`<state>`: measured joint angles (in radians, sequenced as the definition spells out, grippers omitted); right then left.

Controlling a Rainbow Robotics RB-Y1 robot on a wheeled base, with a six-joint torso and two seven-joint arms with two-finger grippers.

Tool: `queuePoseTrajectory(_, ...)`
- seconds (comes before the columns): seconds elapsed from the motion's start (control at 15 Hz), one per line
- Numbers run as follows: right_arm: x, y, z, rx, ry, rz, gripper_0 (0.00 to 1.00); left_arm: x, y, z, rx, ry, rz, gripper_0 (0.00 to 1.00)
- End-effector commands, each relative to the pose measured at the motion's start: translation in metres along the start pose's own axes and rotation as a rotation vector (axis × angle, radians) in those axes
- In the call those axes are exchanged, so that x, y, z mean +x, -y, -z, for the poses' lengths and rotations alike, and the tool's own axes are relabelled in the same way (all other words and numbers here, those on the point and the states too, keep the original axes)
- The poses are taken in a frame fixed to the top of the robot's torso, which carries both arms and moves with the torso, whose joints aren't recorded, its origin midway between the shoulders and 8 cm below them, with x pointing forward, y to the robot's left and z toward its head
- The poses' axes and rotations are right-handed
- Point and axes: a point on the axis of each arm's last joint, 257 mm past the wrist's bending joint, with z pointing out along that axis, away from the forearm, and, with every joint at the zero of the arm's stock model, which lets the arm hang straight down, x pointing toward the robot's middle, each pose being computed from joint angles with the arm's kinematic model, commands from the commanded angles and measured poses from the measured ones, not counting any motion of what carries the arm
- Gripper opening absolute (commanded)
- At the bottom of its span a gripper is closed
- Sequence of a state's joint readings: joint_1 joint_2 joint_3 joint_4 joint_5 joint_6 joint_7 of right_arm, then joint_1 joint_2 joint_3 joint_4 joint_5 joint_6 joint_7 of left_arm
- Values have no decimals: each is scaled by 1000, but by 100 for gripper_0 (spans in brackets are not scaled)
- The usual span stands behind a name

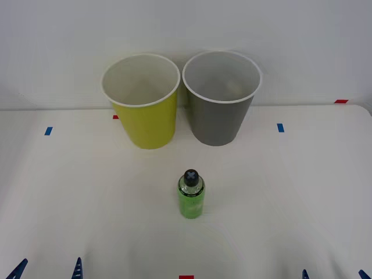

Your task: Put cans in the gray bin and PET bottles in the light green bin.

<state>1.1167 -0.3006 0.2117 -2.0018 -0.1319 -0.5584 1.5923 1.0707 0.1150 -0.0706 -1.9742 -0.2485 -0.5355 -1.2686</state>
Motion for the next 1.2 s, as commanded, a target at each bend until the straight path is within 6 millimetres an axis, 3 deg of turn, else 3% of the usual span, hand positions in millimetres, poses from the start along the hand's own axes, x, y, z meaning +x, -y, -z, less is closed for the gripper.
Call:
queuePoseTrajectory(0.07, 0, 0, 0, 0, 0, 0, 100, 0, 0, 0, 0, 0, 0, 100)
queuePoseTrajectory(1.2, 0, 0, 0, 0, 0, 0, 100, 0, 0, 0, 0, 0, 0, 100)
